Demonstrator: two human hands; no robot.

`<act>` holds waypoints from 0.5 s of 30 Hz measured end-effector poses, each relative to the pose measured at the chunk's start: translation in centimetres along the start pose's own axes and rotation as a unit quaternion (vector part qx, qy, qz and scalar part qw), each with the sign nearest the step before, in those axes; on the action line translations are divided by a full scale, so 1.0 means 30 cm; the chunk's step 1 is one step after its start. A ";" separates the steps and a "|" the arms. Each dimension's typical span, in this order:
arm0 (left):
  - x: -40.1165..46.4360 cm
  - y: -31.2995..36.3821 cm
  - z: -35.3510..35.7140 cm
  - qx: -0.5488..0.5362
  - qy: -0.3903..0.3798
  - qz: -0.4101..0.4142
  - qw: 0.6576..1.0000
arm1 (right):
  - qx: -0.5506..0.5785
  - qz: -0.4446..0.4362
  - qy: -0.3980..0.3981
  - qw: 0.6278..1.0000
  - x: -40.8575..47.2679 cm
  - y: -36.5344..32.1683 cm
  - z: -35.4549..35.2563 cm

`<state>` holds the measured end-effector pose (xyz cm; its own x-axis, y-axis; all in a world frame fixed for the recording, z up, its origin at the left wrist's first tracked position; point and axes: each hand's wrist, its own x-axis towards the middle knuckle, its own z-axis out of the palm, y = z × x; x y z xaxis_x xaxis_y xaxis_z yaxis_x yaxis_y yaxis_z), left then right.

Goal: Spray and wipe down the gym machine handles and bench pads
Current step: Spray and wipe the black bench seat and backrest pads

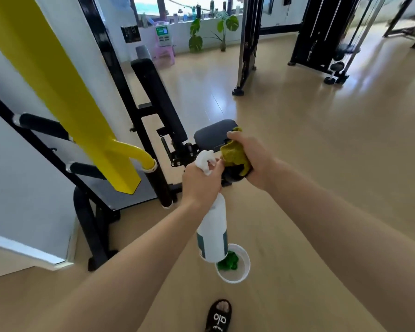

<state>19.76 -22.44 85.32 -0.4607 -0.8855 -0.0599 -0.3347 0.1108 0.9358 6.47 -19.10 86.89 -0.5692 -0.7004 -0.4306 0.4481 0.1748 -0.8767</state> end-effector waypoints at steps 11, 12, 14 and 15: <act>0.467 0.036 0.346 0.030 0.031 -0.055 0.998 | 0.027 0.125 0.076 0.989 0.435 -0.071 -0.292; 0.507 0.045 0.370 0.035 0.036 -0.057 0.997 | 0.034 0.131 0.083 0.987 0.475 -0.076 -0.318; 0.579 0.070 0.423 0.048 0.044 -0.063 0.996 | 0.026 0.126 0.104 0.986 0.551 -0.093 -0.378; 0.611 0.081 0.454 0.052 0.050 -0.064 0.995 | 0.017 0.126 0.118 0.985 0.589 -0.110 -0.413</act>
<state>-0.69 -32.26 81.76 -0.3260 -0.9353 -0.1374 -0.4713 0.0348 0.8813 -13.61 -23.46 79.53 -0.5794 -0.4575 -0.6745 0.6157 0.2966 -0.7300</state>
